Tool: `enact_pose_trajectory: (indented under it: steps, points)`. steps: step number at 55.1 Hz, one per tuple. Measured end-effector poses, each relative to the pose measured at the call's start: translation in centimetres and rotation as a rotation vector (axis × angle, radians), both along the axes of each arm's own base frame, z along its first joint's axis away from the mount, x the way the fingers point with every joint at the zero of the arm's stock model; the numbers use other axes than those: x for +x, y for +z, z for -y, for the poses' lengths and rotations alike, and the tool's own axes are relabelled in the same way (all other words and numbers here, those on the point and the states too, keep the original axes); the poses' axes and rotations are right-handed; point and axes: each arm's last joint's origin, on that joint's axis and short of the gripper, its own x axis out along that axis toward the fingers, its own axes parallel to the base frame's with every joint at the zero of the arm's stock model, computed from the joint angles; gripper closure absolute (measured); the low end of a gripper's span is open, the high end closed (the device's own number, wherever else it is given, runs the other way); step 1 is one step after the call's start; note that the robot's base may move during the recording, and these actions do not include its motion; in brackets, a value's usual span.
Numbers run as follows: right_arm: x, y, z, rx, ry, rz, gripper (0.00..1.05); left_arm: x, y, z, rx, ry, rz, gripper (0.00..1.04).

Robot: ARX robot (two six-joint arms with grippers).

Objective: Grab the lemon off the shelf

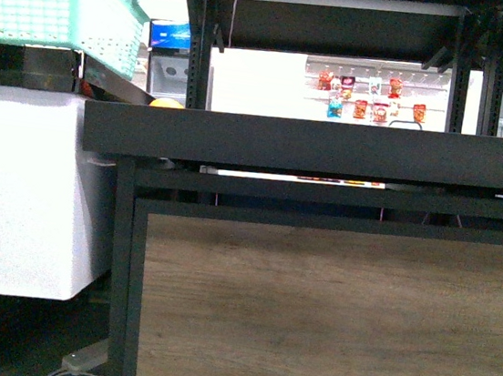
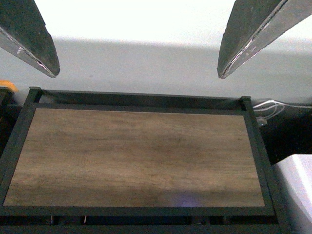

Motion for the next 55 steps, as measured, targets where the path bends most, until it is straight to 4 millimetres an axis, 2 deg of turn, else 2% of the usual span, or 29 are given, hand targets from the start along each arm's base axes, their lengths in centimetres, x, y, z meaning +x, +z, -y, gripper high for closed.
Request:
enact_pose_trajectory:
  steps: [55]
  points:
    - [0.00,0.00,0.00,0.000,0.000,0.000,0.07,0.00,0.00,0.00,0.000,0.000,0.000,0.08]
